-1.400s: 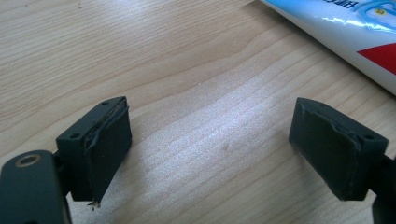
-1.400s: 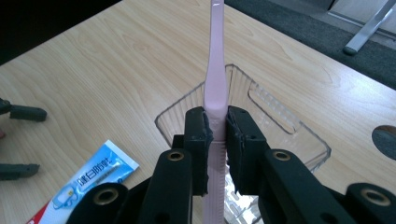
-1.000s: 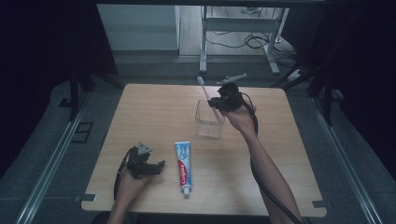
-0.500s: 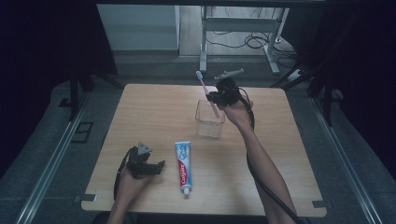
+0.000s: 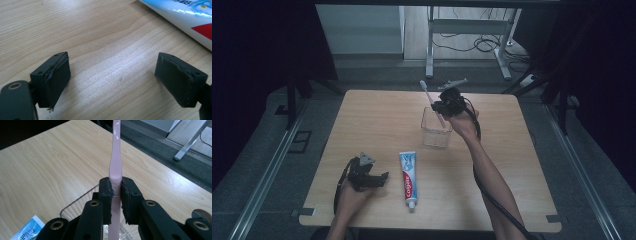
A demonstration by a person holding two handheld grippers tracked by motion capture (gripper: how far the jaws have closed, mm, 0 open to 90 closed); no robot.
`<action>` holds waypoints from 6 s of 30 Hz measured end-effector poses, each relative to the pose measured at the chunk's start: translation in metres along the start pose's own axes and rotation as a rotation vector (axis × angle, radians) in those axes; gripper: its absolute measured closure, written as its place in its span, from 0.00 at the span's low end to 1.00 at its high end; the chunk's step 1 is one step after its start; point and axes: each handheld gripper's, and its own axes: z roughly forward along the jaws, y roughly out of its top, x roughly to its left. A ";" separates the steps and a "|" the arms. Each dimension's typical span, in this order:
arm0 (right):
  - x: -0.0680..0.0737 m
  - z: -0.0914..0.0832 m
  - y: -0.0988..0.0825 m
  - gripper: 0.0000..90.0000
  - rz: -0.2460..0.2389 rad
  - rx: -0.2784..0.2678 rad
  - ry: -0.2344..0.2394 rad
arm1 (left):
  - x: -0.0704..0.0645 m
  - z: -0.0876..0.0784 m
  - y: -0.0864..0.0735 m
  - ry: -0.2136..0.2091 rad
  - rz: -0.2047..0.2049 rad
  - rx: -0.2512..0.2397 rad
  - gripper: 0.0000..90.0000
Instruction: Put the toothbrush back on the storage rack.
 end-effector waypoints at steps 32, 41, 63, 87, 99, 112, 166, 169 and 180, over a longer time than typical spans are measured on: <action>-0.005 0.026 -0.034 0.87 0.011 0.112 0.005 | 0.000 0.000 0.000 -0.001 -0.001 0.000 0.14; -0.006 0.032 -0.039 0.87 0.017 0.152 0.026 | 0.000 0.000 0.000 0.000 -0.001 0.000 0.14; -0.010 0.021 -0.040 0.65 0.044 0.120 0.044 | 0.000 0.000 0.000 -0.001 -0.002 -0.001 0.14; 0.008 -0.008 -0.034 0.21 0.001 0.078 0.099 | 0.000 0.000 0.000 0.000 0.001 0.001 0.14; 0.016 -0.023 -0.039 0.10 -0.036 0.061 0.085 | 0.000 0.000 0.000 0.001 0.001 0.001 0.14; 0.020 -0.036 -0.055 0.02 -0.042 0.068 0.093 | 0.000 0.000 0.000 0.001 0.001 0.001 0.14; 0.021 -0.092 -0.159 0.00 0.006 0.061 0.049 | -0.001 0.001 0.000 0.005 -0.010 -0.005 0.14; 0.022 -0.095 -0.164 0.00 -0.001 0.066 0.043 | -0.001 0.001 0.000 0.004 -0.011 -0.005 0.14; 0.024 -0.103 -0.187 0.00 0.010 0.076 0.019 | -0.001 0.001 0.000 0.004 -0.011 -0.006 0.14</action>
